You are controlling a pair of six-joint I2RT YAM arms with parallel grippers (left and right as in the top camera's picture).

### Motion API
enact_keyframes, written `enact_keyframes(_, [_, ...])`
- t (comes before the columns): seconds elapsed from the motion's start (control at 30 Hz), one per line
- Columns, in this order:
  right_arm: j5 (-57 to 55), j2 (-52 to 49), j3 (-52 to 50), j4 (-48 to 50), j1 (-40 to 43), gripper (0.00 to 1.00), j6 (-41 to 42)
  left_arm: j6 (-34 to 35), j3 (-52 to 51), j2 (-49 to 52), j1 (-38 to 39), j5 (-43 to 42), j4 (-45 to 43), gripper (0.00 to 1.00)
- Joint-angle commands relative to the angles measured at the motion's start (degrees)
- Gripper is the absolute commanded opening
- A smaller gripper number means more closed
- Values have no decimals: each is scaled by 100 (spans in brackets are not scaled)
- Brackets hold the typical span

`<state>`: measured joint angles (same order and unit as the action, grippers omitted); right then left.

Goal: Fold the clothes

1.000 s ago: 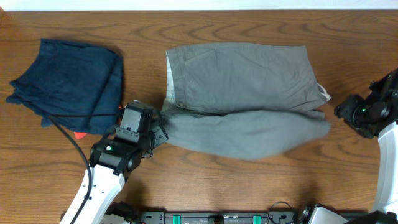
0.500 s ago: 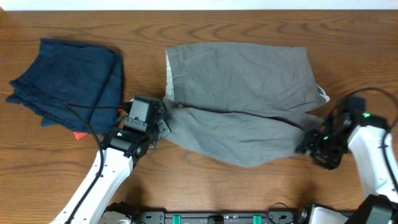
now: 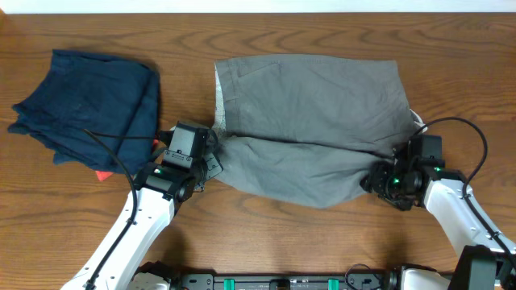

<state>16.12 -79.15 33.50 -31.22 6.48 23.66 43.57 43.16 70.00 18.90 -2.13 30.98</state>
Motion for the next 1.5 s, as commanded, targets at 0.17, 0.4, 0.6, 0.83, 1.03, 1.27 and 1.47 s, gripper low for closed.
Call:
enact_keyframes(0.17, [-2, -37, -42, 1224, -94, 70, 483, -48, 48, 9, -28, 133, -4, 6])
enact_keyframes(0.4, [0, -109, -42, 369, -131, 70, 459, -48, 46, 9, -28, 133, -2, 6])
enact_keyframes(0.6, [391, 66, -39, 160, -131, 70, 369, -48, 46, 9, -28, 133, -4, 6])
enact_keyframes(0.83, [155, 181, -42, 181, -131, 65, 378, -48, 46, 9, -28, 131, -2, 6])
enact_keyframes(1.03, [-55, -229, -44, 514, -391, 58, 459, -48, 46, 9, -28, 131, -2, 6])
enact_keyframes(1.27, [-323, -1005, -44, 1235, -885, 60, 584, -48, 46, 9, -28, 131, -2, 6])
enact_keyframes(1.47, [-376, -1475, -44, 1987, -992, 33, 612, -48, 46, 9, -28, 131, 0, 6])
